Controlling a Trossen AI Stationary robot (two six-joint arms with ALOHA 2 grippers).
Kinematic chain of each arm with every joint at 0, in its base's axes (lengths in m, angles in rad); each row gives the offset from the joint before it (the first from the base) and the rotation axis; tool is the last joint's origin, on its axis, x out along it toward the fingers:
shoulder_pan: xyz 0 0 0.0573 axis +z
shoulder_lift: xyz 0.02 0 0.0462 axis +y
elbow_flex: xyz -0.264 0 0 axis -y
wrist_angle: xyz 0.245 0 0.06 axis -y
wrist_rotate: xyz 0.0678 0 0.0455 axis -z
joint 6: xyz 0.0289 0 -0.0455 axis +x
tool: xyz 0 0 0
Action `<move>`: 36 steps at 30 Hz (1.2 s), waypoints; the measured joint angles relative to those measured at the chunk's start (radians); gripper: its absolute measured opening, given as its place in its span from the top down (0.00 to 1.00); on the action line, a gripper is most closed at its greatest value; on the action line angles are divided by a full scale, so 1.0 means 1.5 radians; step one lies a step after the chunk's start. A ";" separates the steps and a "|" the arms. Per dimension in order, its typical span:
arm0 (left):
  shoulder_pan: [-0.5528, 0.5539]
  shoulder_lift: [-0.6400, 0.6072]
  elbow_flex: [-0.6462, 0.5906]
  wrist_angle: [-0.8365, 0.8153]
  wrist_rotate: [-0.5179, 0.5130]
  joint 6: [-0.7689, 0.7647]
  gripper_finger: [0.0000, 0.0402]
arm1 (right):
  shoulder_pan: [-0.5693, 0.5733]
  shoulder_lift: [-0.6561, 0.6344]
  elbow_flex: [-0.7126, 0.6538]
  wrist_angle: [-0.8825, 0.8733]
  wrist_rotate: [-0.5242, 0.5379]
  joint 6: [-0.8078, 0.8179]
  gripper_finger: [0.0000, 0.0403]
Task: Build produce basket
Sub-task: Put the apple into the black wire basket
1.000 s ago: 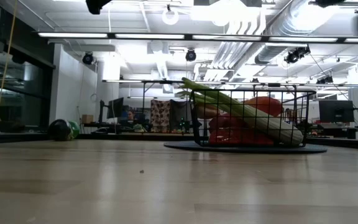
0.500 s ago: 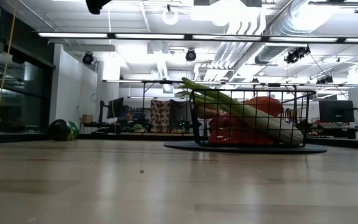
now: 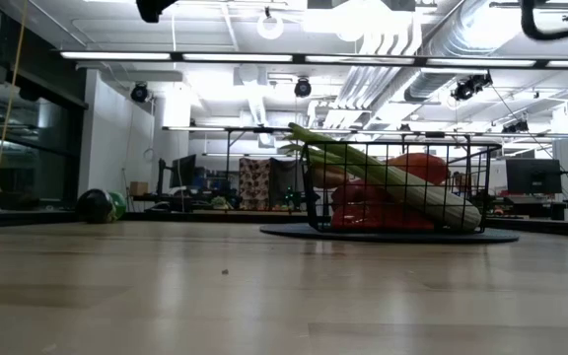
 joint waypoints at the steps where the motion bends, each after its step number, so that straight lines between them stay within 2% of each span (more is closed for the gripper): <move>1: 0.000 0.000 0.000 -0.002 0.000 0.000 0.01 | 0.000 0.009 0.000 0.001 -0.001 0.000 0.02; 13: 0.000 0.000 0.000 -0.016 0.000 0.001 0.01 | 0.000 0.097 0.000 0.000 -0.004 0.015 0.02; 25: 0.000 0.000 0.000 -0.016 -0.010 0.011 0.01 | -0.002 0.116 0.001 -0.007 -0.008 -0.021 0.02; 36: 0.000 0.000 0.000 -0.024 -0.026 0.012 0.01 | -0.030 0.117 0.000 -0.012 -0.026 -0.094 0.17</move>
